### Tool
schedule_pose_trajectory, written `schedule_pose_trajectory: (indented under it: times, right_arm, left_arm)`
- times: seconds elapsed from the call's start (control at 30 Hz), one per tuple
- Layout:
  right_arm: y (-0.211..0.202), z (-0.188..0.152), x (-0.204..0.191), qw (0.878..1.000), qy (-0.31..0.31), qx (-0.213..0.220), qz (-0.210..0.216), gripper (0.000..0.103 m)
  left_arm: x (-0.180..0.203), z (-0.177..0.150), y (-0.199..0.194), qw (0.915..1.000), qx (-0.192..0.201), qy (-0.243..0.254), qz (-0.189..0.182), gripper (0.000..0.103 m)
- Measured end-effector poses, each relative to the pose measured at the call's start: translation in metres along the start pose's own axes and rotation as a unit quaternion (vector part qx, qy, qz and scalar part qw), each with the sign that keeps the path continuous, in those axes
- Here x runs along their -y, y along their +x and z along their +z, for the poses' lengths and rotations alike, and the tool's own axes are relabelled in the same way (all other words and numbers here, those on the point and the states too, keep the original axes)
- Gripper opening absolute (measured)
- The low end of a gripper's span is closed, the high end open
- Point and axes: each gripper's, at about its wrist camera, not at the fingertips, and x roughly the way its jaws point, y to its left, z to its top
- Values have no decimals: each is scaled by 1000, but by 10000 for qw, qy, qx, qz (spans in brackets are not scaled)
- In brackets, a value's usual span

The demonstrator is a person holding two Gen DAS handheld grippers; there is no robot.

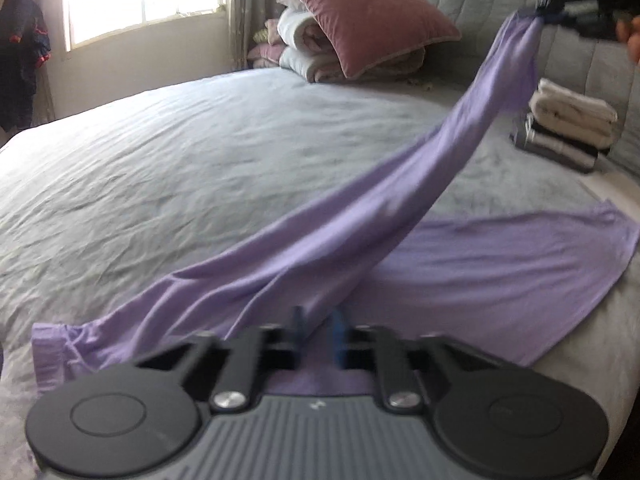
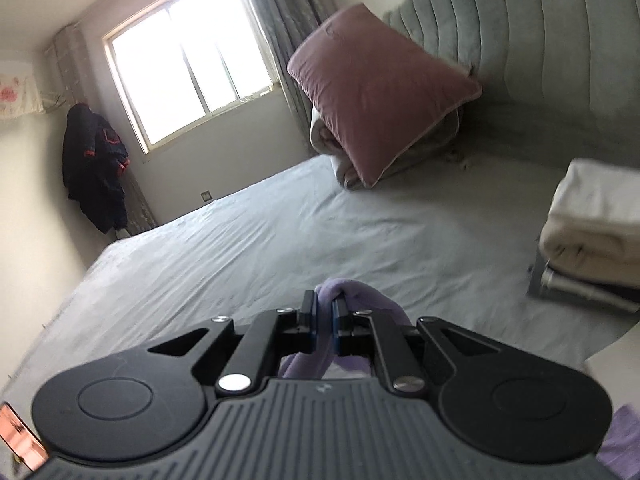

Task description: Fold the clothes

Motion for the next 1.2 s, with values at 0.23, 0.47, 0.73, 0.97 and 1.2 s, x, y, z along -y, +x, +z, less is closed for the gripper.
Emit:
schedule_pose_trajectory:
  times: [0.23,0.47,0.73,0.97,1.2]
  right_arm:
    - [-17,-20,13,9993,-317,12,-210,10]
    - [-25,-59,29,9943,-880,-29,-609,10]
    - [13,-105,81,9859,-980,-707,-1154,12]
    - [17,-122,82,9839,-1164,-872,-1036,58]
    - [6,-134,66,9830,-1480,-816,-724,58]
  left_arm:
    - [-14,-8,-35,9986,514,-36,-96,0]
    - [-24,-17,-36,9994,247,-223,87,2]
    - [-48,-22,-37,9963,-12,-839,183,14]
    - [-82,-30,-58,9803,50,-1947,334,38]
    - [-122,-48,-75,9465,-33,-3055,1036,38]
